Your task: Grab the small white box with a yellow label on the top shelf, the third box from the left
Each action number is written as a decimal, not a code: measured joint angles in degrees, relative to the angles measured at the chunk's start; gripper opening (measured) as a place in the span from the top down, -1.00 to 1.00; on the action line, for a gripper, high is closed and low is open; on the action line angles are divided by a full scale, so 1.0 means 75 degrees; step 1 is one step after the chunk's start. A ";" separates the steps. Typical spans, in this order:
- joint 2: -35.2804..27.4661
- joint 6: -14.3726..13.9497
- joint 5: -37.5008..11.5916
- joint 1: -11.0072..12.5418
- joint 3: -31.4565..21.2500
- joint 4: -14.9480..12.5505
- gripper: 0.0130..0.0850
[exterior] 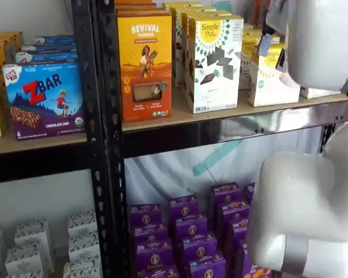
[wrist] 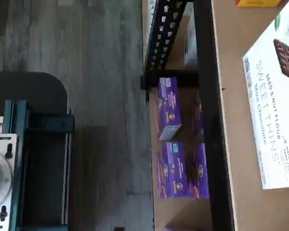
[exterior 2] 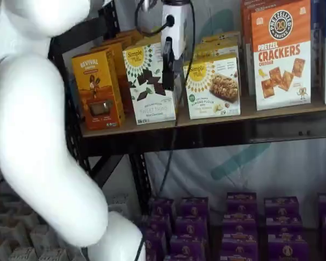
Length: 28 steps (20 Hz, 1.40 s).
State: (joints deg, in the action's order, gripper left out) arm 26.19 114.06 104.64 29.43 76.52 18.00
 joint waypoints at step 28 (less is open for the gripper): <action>-0.0418 0.0768 -0.2432 0.0593 -0.0318 0.0960 -1.00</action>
State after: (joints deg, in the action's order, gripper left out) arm 23.05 119.82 86.40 33.87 74.13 25.20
